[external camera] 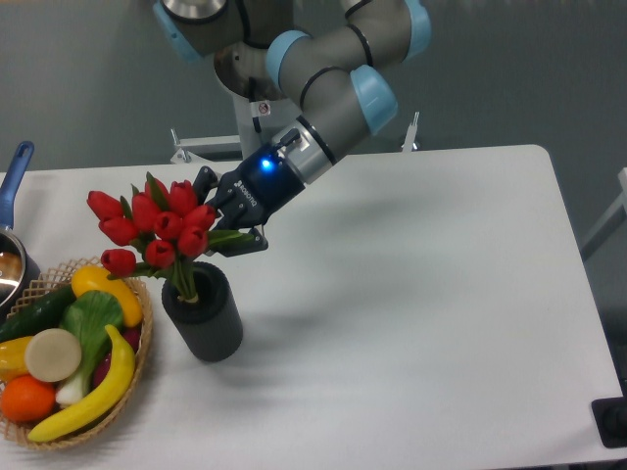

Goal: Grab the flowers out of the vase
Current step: 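Lift the gripped tulips upward out of the black vase, then raise the tulip bunch higher, clear of the vase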

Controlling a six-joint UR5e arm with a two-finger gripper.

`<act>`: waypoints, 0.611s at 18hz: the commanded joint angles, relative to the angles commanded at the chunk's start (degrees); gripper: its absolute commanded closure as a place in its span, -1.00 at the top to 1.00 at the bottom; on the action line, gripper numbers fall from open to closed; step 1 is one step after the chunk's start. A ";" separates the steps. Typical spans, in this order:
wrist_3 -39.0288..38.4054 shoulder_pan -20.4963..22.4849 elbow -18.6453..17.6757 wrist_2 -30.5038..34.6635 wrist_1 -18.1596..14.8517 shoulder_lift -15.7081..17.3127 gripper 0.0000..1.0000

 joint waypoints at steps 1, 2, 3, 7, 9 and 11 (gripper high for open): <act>-0.35 0.09 0.00 0.00 0.00 0.18 -0.35; -0.53 0.35 0.00 0.00 0.00 0.44 -0.35; -1.32 0.44 0.09 0.00 0.00 0.70 -0.35; -5.01 1.05 1.23 -0.09 0.00 1.58 -0.35; -6.76 1.14 1.76 -0.09 0.00 2.02 -0.35; -8.61 1.84 2.11 -0.17 0.00 2.37 -0.35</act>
